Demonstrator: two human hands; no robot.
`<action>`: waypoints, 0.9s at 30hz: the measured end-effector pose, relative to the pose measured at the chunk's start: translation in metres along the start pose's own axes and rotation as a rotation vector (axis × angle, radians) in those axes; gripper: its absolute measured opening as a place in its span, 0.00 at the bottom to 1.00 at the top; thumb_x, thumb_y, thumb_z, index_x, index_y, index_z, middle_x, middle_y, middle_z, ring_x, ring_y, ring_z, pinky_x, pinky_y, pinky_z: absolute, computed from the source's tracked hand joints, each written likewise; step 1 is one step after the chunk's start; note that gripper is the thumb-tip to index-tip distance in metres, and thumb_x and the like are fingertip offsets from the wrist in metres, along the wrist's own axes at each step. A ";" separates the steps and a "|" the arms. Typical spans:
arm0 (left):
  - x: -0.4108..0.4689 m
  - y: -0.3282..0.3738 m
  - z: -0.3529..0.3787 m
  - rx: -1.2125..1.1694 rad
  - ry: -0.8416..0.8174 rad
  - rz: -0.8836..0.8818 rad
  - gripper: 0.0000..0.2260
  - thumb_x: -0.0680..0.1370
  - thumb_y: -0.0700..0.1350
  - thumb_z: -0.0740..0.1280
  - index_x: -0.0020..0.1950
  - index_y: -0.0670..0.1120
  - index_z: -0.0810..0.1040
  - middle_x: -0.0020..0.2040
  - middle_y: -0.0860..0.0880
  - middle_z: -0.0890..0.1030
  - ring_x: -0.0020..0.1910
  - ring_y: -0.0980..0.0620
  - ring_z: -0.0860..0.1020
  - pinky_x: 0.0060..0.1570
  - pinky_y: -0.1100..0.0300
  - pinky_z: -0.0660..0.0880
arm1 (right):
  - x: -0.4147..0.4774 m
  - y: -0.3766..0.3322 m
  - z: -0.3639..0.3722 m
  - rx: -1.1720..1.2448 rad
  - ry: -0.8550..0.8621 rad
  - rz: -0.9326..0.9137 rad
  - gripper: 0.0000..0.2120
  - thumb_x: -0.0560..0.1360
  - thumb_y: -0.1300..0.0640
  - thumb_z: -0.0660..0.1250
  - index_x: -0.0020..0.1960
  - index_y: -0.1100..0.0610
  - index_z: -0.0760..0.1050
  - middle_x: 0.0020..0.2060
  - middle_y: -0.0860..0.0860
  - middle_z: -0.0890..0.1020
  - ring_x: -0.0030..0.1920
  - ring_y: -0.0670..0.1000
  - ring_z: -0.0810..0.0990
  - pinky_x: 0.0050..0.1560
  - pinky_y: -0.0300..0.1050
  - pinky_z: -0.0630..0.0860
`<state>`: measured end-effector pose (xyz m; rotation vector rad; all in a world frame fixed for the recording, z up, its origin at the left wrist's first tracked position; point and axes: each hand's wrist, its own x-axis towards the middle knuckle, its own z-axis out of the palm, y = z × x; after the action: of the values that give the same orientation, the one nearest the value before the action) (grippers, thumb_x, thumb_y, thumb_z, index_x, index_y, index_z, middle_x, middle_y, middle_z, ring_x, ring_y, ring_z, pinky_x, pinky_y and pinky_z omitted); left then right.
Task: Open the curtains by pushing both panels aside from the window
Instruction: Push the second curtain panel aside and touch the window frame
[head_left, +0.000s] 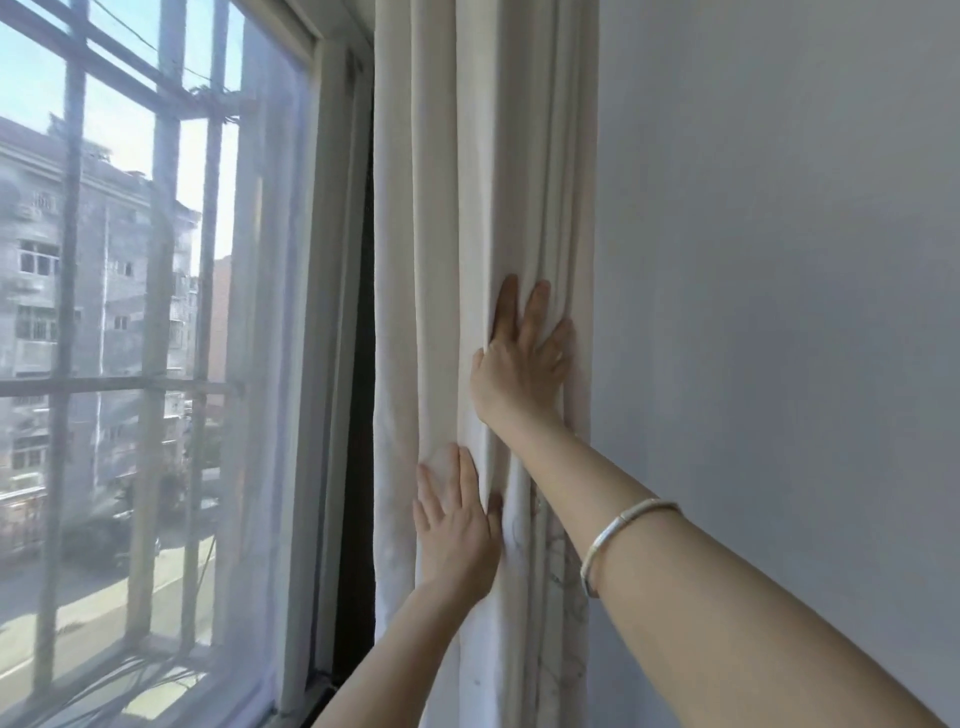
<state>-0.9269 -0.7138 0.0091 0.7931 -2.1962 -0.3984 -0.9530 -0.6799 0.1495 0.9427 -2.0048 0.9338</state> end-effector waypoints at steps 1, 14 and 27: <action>0.006 -0.003 0.005 0.001 0.011 0.006 0.26 0.80 0.53 0.42 0.72 0.49 0.31 0.76 0.51 0.35 0.73 0.44 0.32 0.73 0.47 0.40 | 0.004 0.003 0.006 0.004 -0.003 -0.001 0.32 0.78 0.54 0.54 0.74 0.51 0.38 0.75 0.54 0.41 0.72 0.68 0.45 0.68 0.65 0.56; 0.077 0.004 0.072 0.020 0.129 0.038 0.29 0.80 0.50 0.47 0.70 0.46 0.29 0.72 0.51 0.30 0.65 0.43 0.23 0.69 0.44 0.32 | 0.064 0.046 0.066 -0.049 -0.014 0.061 0.33 0.77 0.56 0.54 0.74 0.51 0.37 0.75 0.55 0.38 0.72 0.69 0.48 0.68 0.66 0.52; 0.079 0.004 0.072 -0.018 0.136 0.037 0.28 0.80 0.46 0.49 0.73 0.46 0.34 0.76 0.50 0.35 0.57 0.47 0.16 0.65 0.47 0.27 | 0.066 0.046 0.079 -0.033 -0.032 0.068 0.35 0.77 0.58 0.56 0.74 0.52 0.36 0.75 0.55 0.39 0.72 0.68 0.47 0.68 0.64 0.53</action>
<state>-1.0239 -0.7601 0.0065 0.7473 -2.0745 -0.3352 -1.0456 -0.7440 0.1525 0.8812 -2.0847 0.9244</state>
